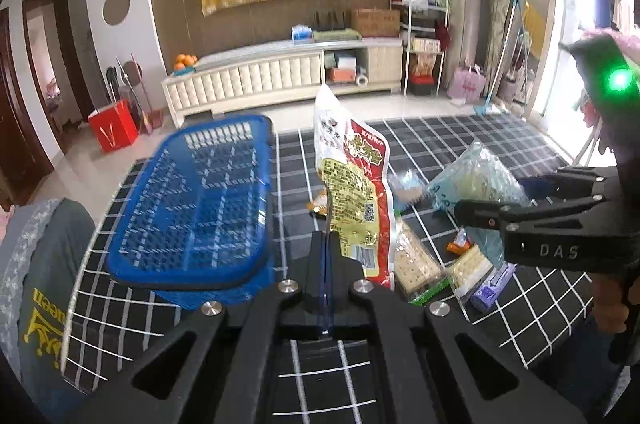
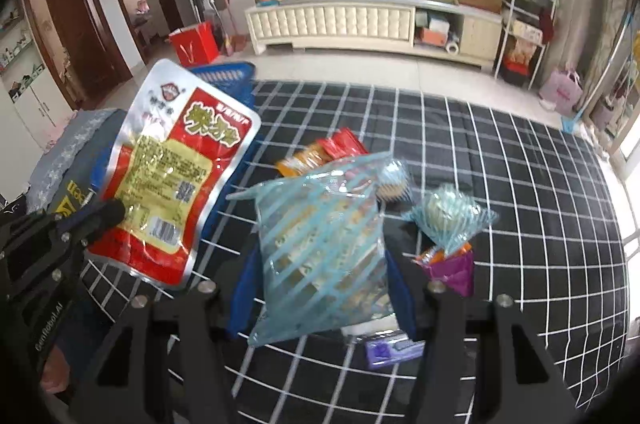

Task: Organize snacks
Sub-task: 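Carry the red pack over the basket with the left gripper while the right gripper carries the bread bag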

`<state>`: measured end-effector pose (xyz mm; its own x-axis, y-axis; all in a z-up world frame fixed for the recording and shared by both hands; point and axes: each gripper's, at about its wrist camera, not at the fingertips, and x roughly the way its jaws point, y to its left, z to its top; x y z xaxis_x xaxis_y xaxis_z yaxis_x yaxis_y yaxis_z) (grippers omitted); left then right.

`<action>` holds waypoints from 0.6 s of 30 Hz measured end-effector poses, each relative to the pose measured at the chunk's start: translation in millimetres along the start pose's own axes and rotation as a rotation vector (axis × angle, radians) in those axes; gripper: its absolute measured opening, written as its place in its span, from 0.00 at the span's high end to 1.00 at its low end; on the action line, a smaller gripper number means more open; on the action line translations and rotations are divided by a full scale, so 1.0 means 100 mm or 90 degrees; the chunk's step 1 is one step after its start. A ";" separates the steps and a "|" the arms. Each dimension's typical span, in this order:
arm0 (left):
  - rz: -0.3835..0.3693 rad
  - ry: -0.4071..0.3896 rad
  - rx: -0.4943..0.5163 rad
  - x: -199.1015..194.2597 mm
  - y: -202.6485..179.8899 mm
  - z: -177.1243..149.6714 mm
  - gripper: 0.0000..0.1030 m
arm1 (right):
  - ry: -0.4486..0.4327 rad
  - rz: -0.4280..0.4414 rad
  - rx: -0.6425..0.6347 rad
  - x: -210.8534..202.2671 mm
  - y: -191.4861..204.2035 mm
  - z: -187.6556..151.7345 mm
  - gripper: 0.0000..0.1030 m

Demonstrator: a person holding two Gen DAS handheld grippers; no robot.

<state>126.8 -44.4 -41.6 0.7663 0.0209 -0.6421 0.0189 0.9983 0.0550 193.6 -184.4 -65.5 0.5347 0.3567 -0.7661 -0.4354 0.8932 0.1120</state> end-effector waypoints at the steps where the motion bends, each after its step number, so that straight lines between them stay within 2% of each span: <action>1: 0.002 -0.007 -0.002 -0.06 0.06 0.03 1.00 | -0.006 0.003 0.000 -0.03 0.05 0.02 0.40; 4: 0.016 -0.027 -0.001 -0.25 0.28 0.09 1.00 | -0.022 0.021 -0.005 -0.07 0.25 0.13 0.40; 11: 0.036 -0.042 -0.005 -0.41 0.71 0.24 1.00 | -0.052 0.048 -0.048 -0.04 0.74 0.44 0.40; 18: 0.053 -0.033 -0.016 -0.29 1.13 0.44 1.00 | -0.052 0.061 -0.054 0.16 1.01 0.71 0.40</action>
<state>135.3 65.0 16.9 0.7972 0.1009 -0.5952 -0.0609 0.9944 0.0869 209.1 -69.5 -21.6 0.5434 0.4630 -0.7003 -0.5451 0.8290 0.1250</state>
